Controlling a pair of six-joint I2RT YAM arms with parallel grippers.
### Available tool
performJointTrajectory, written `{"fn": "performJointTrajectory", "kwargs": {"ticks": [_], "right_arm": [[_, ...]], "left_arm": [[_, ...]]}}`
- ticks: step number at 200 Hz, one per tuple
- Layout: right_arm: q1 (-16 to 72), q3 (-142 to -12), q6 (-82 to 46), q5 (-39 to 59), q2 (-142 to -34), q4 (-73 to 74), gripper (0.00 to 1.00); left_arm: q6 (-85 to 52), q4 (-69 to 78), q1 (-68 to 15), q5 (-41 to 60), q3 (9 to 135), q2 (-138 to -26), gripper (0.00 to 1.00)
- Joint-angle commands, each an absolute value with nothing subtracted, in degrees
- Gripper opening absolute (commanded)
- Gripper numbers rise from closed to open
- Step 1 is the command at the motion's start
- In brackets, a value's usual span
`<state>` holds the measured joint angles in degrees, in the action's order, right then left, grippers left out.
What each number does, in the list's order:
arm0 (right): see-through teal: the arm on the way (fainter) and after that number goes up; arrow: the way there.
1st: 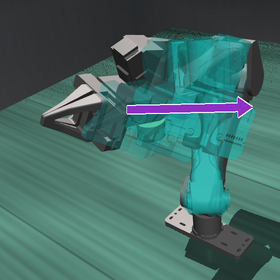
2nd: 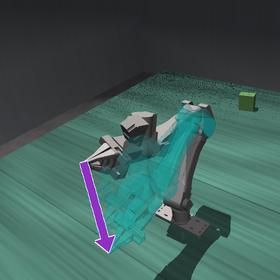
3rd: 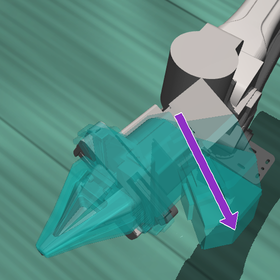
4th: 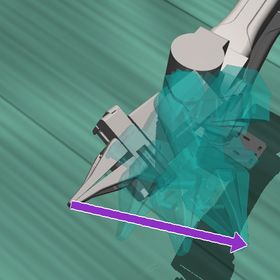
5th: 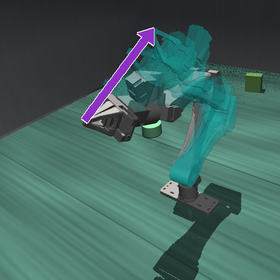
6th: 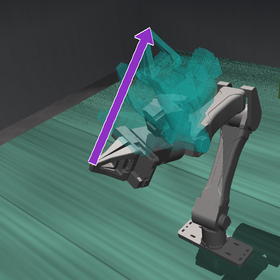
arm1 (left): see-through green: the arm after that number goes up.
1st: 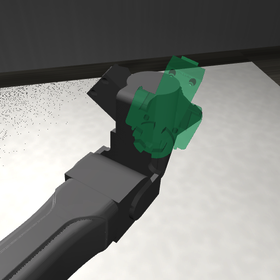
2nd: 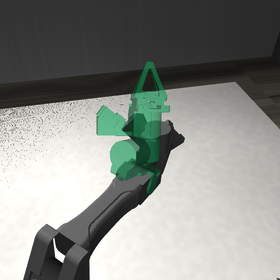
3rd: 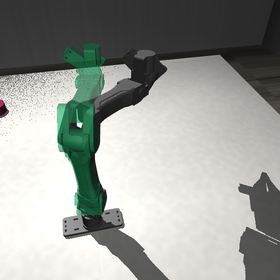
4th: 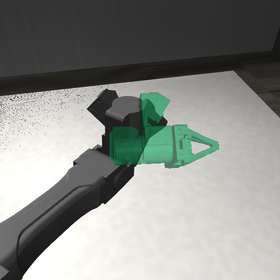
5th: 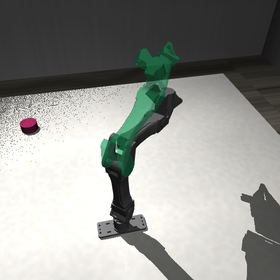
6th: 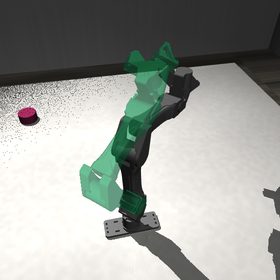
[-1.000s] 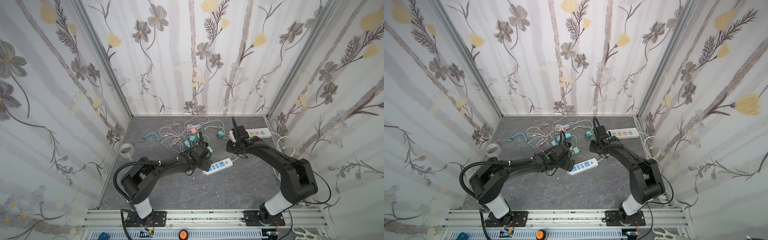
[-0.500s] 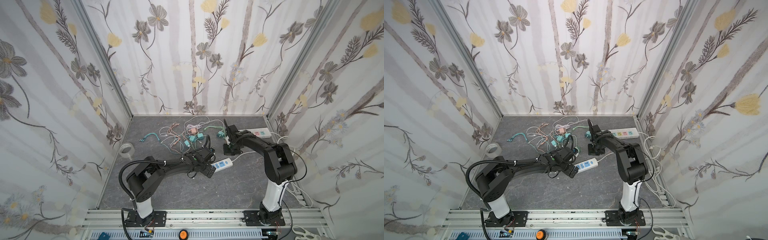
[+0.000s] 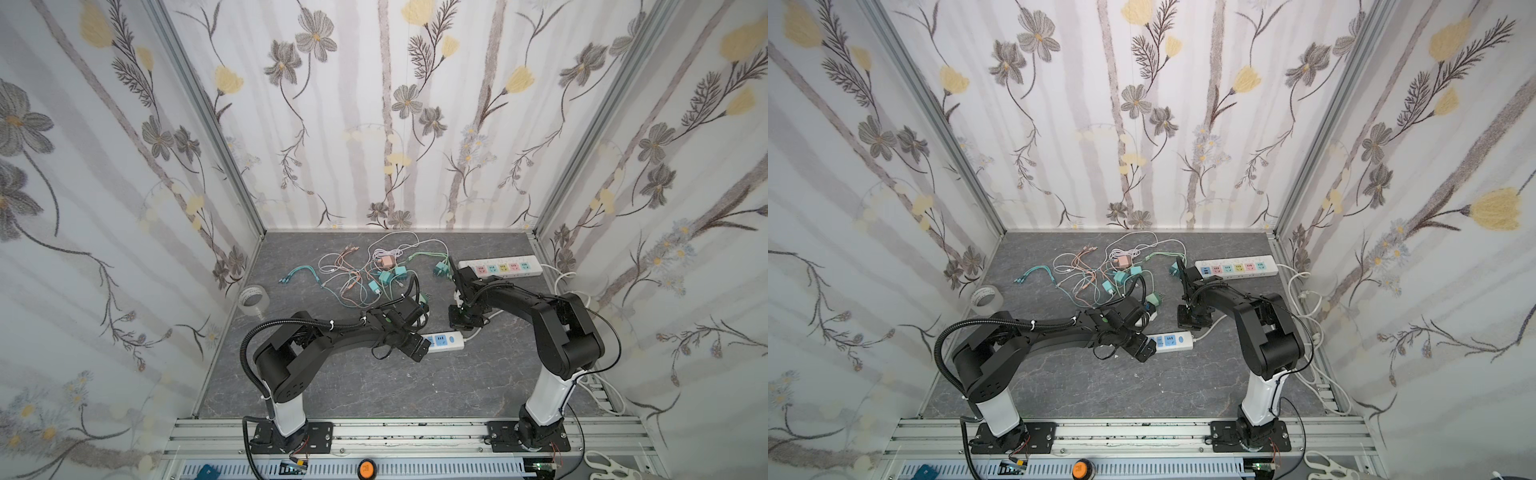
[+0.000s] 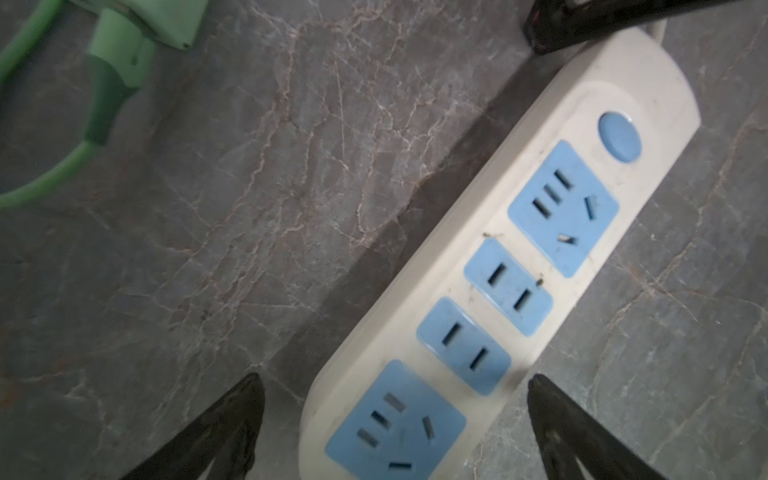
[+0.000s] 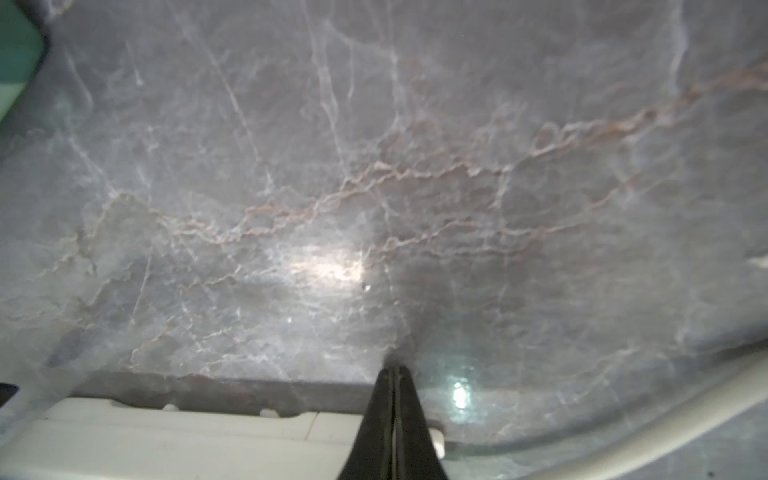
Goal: Insert the plug
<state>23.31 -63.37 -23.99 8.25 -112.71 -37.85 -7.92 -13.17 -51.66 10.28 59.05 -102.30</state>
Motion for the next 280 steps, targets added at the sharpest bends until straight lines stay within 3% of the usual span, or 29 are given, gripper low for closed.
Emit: {"fn": "performJointTrajectory", "kwargs": {"ticks": [1, 64, 188, 222, 242, 280], "right_arm": [[24.79, -61.40, -26.97, 10.11, -111.53, -36.09, 0.16], [28.68, -53.97, -31.99, 8.43, -105.12, -36.77, 0.35], [28.54, -42.55, -39.77, 5.92, -92.49, -37.31, 0.56], [24.29, -45.91, -38.80, 4.05, -87.22, -37.02, 0.70], [19.74, -47.71, -39.02, 4.77, -85.36, -34.59, 0.99], [11.16, -54.58, -37.38, 7.13, -88.26, -31.36, 0.99]], "left_arm": [[-8.45, -11.44, -51.60, 17.36, 58.43, -102.49, 1.00], [-10.55, -10.47, -51.59, 16.40, 53.13, -98.21, 1.00], [-10.74, -10.72, -51.64, 18.23, 51.94, -96.57, 1.00], [-7.93, -14.27, -53.53, 14.19, 52.85, -91.93, 1.00], [-3.81, -18.71, -57.94, 6.68, 54.50, -91.35, 1.00], [-2.46, -21.60, -59.73, 5.14, 56.74, -93.51, 1.00]]}}
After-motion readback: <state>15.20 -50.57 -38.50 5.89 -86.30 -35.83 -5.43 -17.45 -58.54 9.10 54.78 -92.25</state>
